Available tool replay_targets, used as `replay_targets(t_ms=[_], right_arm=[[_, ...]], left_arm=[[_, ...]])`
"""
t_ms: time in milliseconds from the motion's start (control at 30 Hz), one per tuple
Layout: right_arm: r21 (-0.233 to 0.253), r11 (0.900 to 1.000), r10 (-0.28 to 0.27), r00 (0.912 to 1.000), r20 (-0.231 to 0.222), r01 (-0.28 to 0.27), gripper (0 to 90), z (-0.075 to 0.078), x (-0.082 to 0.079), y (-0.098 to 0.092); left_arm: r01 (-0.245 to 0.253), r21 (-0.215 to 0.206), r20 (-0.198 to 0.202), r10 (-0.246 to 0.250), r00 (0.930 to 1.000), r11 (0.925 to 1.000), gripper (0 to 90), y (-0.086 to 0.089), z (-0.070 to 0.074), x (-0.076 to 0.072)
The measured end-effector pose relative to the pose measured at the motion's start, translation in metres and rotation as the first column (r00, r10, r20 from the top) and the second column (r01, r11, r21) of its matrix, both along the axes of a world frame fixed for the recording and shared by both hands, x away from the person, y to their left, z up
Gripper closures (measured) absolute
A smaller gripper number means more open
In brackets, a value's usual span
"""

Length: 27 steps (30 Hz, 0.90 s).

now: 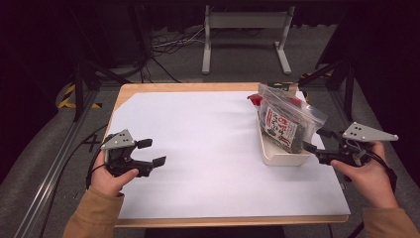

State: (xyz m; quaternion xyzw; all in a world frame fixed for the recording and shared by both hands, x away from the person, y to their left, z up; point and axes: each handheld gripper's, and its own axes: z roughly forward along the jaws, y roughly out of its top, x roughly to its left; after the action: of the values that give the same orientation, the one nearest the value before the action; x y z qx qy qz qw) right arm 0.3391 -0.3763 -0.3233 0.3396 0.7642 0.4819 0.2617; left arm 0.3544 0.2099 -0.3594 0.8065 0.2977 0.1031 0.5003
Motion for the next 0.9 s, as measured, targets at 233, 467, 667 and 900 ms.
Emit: replay_targets(t_ms=[233,467,667,900], right_arm=[[-0.033,0.999,0.030,0.9995,-0.008,-0.030,28.0,0.000,-0.015,0.005],[-0.049,0.998,0.042,0.9980,-0.048,-0.044,28.6,-0.011,-0.026,0.014],[-0.027,0.992,0.120,0.9919,-0.042,-0.121,28.9,-0.020,-0.031,0.025],[0.021,0.977,0.211,0.9769,-0.032,-0.211,28.3,-0.036,-0.029,0.043]], left_arm=[[0.010,0.004,0.015,-0.010,0.9998,0.9999,16.9,0.008,-0.004,-0.009],[0.030,-0.016,0.002,-0.030,0.9995,0.9994,15.4,0.012,-0.009,-0.013],[0.055,-0.023,0.008,-0.055,0.9984,0.9982,14.6,0.011,-0.012,-0.014],[0.068,-0.034,-0.003,-0.068,0.9977,0.9971,13.8,0.008,-0.017,-0.013]])
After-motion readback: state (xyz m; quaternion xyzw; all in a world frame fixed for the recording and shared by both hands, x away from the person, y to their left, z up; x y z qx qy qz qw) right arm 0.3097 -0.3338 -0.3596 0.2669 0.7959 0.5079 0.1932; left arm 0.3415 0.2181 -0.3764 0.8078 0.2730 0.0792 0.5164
